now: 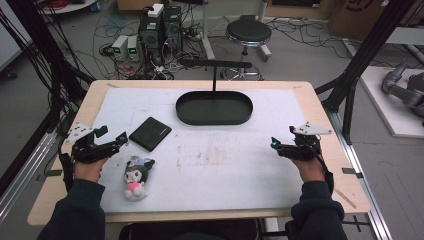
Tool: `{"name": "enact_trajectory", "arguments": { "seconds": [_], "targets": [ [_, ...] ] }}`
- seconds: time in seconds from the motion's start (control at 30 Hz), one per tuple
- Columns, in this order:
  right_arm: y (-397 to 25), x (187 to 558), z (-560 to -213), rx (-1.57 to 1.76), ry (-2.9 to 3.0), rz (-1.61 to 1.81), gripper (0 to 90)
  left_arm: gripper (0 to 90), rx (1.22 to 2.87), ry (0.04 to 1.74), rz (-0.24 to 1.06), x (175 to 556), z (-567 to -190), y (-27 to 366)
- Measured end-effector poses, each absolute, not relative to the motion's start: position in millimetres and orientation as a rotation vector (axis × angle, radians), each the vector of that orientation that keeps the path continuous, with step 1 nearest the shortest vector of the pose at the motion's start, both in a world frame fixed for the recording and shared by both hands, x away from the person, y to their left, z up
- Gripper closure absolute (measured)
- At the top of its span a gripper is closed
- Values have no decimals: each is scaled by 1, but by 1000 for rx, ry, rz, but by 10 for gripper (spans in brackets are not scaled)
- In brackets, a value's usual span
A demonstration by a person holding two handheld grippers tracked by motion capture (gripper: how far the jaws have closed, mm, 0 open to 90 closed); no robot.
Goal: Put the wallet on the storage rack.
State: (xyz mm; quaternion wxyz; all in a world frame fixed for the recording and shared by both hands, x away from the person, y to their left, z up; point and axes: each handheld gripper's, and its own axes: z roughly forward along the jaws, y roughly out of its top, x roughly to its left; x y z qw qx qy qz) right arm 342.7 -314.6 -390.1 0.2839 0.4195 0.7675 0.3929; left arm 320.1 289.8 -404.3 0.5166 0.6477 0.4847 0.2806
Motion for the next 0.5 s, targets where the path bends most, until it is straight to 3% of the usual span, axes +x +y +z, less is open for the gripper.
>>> {"name": "enact_trajectory", "arguments": {
  "seconds": [0.5],
  "targets": [
    [-319,334,-389,1112,2052,1075,205,229,1488,1124,681,352,-395,295]
  ]
}}
